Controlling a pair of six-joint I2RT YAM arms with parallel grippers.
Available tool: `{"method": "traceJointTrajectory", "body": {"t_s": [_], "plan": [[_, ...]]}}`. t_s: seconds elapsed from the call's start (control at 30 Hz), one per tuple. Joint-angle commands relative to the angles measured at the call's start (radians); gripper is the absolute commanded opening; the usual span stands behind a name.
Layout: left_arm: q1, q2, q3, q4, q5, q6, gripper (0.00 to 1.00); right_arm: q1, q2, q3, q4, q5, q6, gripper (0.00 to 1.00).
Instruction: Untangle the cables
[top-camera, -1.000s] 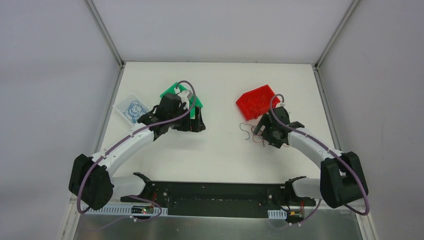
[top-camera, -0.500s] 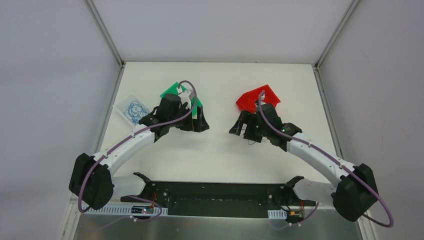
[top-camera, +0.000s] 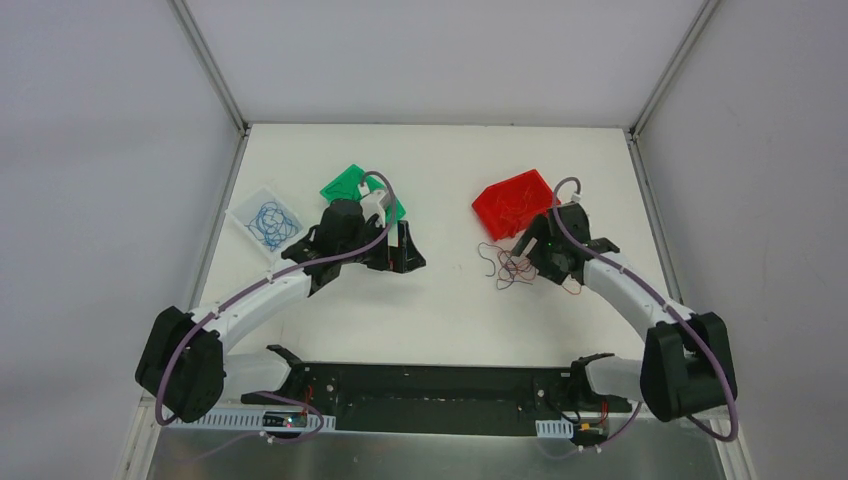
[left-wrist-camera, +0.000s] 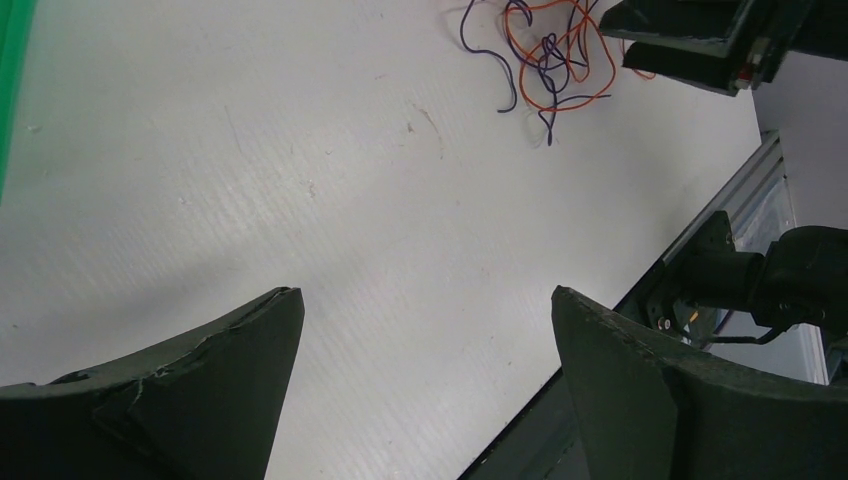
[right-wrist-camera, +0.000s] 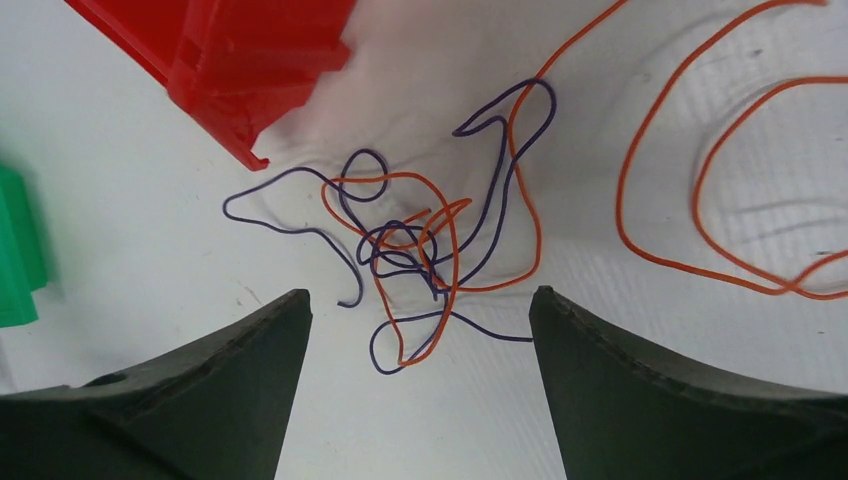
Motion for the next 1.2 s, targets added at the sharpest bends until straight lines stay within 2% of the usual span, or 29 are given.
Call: {"method": "traceJointTrajectory", "body": {"t_s": [0.0,0.13,0.3,0.43,0.5,0.63,0.7,0.87,1.0,1.17], "plan": [[-0.016,-0.044,-0.032,0.102,0.024,-0.028,0.98,0.051,0.096,0.0,0.071,-0.115,0.014,0.83],[-0.018,-0.046,-0.05,0.113,0.021,-0.034,0.98,0.178,0.15,-0.008,0.131,-0.141,0.068,0.83],[-0.02,-0.019,-0.042,0.115,0.024,-0.037,0.98,0.341,0.185,-0.005,0.242,-0.262,0.137,0.81],[-0.024,0.002,-0.035,0.123,0.03,-0.041,0.98,0.386,0.134,0.016,0.264,-0.294,0.145,0.73],[-0.028,0.016,-0.031,0.127,0.031,-0.043,0.98,0.385,0.08,0.038,0.208,-0.229,0.114,0.72],[-0.045,0.085,0.003,0.127,0.025,-0.056,0.96,0.344,-0.007,0.091,-0.015,0.03,0.055,0.72],[-0.072,0.134,0.036,0.128,0.017,-0.059,0.95,0.278,-0.04,0.088,-0.067,0.085,0.042,0.7],[-0.17,0.289,0.17,0.128,-0.006,-0.065,0.91,0.086,-0.112,0.034,-0.109,0.134,0.039,0.7],[-0.245,0.429,0.293,0.129,-0.014,-0.079,0.88,0.001,-0.163,-0.007,-0.119,0.276,0.036,0.73],[-0.314,0.586,0.428,0.121,-0.007,-0.109,0.86,-0.057,-0.097,0.001,-0.138,0.393,-0.025,0.83]]}}
